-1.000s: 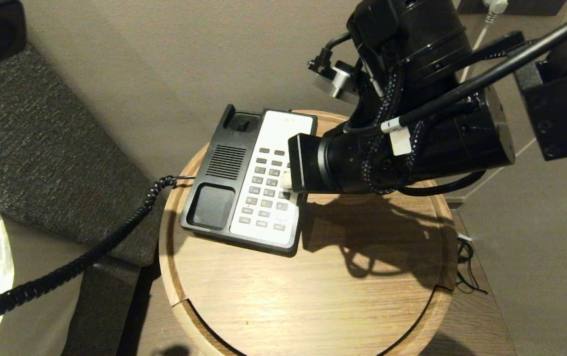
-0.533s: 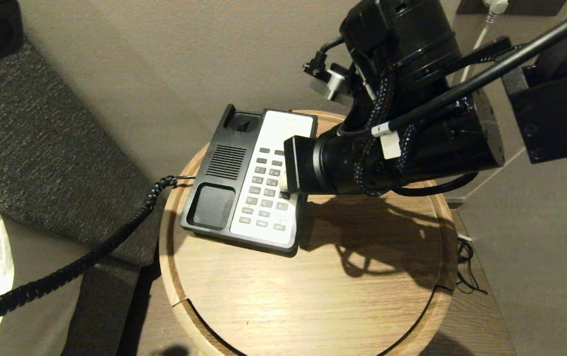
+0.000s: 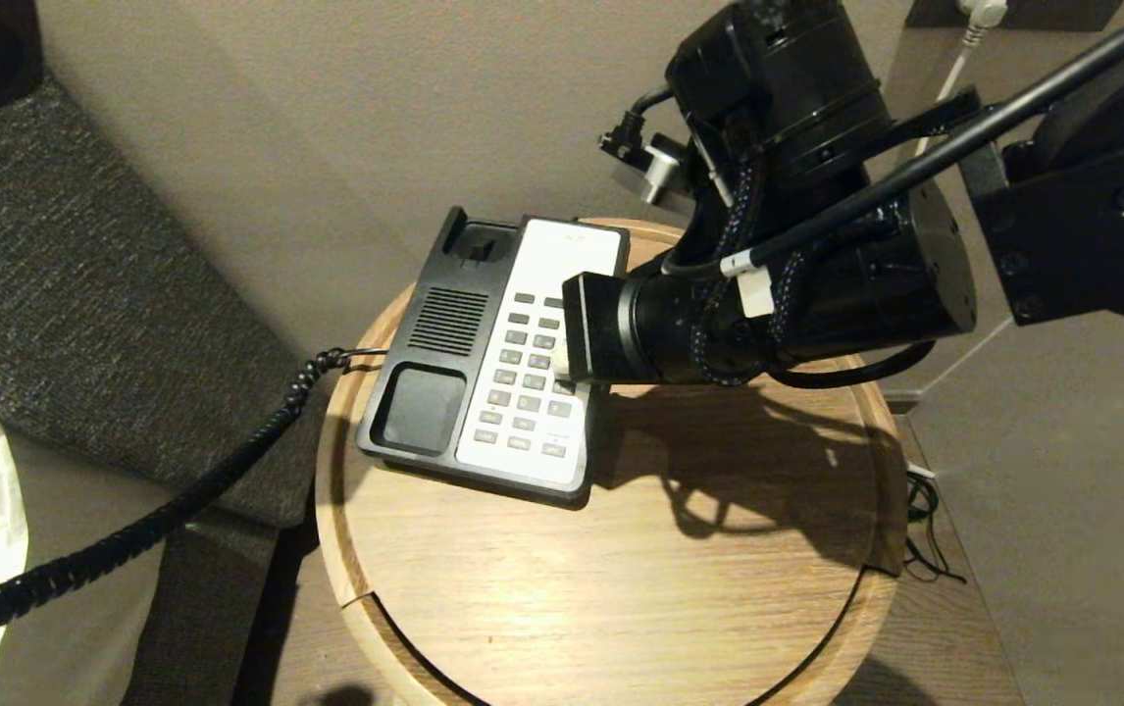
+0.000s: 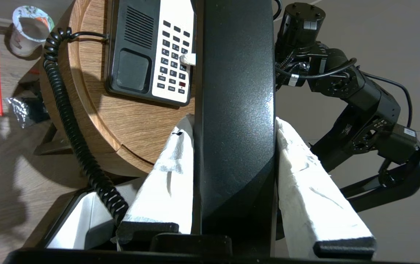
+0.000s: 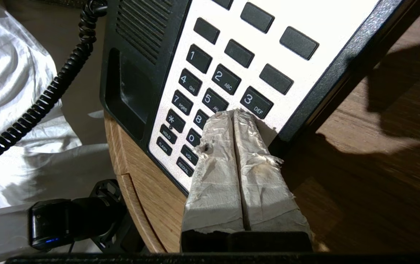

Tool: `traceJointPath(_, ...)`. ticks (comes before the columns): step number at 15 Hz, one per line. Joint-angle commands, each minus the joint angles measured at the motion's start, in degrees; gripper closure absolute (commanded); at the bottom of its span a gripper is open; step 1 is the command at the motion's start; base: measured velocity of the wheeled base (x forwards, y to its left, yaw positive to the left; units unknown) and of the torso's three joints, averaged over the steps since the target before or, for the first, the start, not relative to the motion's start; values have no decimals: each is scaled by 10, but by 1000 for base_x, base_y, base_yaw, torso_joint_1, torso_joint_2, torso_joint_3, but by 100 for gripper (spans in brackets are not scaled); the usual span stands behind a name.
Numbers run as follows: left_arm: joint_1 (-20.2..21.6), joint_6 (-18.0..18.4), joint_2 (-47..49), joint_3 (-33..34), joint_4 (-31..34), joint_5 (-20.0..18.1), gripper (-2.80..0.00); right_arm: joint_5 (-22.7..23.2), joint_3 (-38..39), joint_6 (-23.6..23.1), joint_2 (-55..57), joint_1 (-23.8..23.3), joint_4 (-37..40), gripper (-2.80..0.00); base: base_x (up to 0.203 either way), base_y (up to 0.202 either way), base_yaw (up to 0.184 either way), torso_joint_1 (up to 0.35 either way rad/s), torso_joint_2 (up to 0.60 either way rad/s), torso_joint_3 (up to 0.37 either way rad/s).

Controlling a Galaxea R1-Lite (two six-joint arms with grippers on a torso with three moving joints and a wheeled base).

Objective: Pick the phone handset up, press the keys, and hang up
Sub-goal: Dial the number

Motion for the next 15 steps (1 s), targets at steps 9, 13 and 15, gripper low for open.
traceJointPath(9, 1, -2, -1, -1, 2, -1, 0, -13, 0, -25, 2, -10, 2, 0, 0, 0, 0, 0, 0, 0)
traceJointPath(13, 1, -2, -4, 1, 1, -1, 0, 4, -26, 14, -17, 19, 11, 0, 0, 0, 0, 0, 0, 0)
traceJointPath(15, 1, -2, -4, 0, 1, 0, 0, 6, -28, 26, -23, 29, 21, 0, 0, 0, 0, 0, 0, 0)
